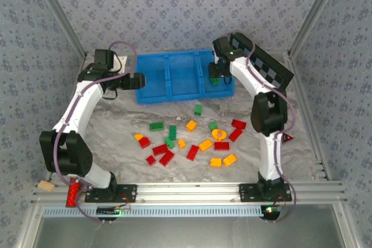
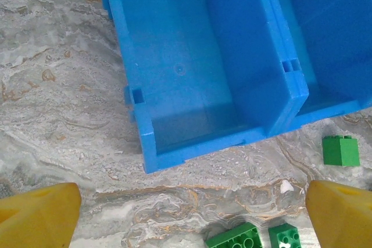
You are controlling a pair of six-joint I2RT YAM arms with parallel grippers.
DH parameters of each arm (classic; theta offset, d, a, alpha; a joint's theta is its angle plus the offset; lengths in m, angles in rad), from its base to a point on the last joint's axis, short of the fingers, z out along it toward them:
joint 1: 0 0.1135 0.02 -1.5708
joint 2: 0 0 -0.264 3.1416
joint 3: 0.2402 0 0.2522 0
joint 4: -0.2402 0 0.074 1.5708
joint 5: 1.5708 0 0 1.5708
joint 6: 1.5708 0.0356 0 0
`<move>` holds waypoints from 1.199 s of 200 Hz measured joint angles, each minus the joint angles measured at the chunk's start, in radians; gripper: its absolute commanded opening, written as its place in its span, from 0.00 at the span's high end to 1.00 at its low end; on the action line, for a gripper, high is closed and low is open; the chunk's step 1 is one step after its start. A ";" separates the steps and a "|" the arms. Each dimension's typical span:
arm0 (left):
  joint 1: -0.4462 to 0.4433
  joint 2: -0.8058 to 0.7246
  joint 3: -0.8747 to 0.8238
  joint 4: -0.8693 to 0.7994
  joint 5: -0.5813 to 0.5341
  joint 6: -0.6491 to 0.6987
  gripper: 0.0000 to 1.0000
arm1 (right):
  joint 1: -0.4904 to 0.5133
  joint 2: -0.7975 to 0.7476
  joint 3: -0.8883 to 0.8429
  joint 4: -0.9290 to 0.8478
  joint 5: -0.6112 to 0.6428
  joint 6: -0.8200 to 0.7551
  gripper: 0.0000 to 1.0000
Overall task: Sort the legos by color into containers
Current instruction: Place the lego in the container, then pick up the lego from the center of the table.
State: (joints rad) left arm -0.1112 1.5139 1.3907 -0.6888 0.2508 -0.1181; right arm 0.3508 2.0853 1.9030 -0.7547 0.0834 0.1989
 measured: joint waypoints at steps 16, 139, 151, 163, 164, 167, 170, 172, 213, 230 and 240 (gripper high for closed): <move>0.005 -0.016 0.000 0.000 0.000 0.000 0.01 | 0.037 -0.133 -0.166 0.067 0.005 0.113 0.37; 0.068 -0.075 -0.039 0.014 0.056 -0.045 0.01 | 0.280 -0.135 -0.452 0.219 0.019 0.393 0.27; 0.070 -0.080 -0.040 0.014 0.056 -0.045 0.01 | 0.280 -0.109 -0.451 0.209 0.023 0.393 0.28; 0.070 -0.085 -0.040 0.018 0.056 -0.045 0.01 | 0.280 -0.088 -0.451 0.204 0.026 0.396 0.30; 0.070 -0.086 -0.040 0.018 0.056 -0.045 0.01 | 0.280 -0.086 -0.451 0.204 0.026 0.396 0.31; 0.070 -0.087 -0.041 0.019 0.056 -0.045 0.01 | 0.280 -0.081 -0.450 0.203 0.026 0.396 0.31; 0.070 -0.088 -0.042 0.020 0.056 -0.045 0.01 | 0.280 -0.076 -0.448 0.201 0.026 0.396 0.33; 0.070 -0.089 -0.042 0.020 0.056 -0.045 0.01 | 0.280 -0.071 -0.446 0.199 0.026 0.397 0.33; 0.071 -0.095 -0.046 0.027 0.056 -0.045 0.01 | 0.287 -0.041 -0.420 0.182 0.026 0.407 0.64; 0.072 -0.095 -0.047 0.030 0.056 -0.045 0.01 | 0.290 -0.041 -0.411 0.167 0.026 0.397 0.69; 0.073 -0.095 -0.047 0.031 0.056 -0.045 0.01 | 0.289 -0.041 -0.409 0.158 0.025 0.389 0.71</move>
State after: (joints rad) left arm -0.0380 1.4193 1.3441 -0.6582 0.3065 -0.1631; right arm 0.6399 2.0441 1.4940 -0.5968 0.1085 0.5877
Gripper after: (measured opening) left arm 0.989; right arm 0.316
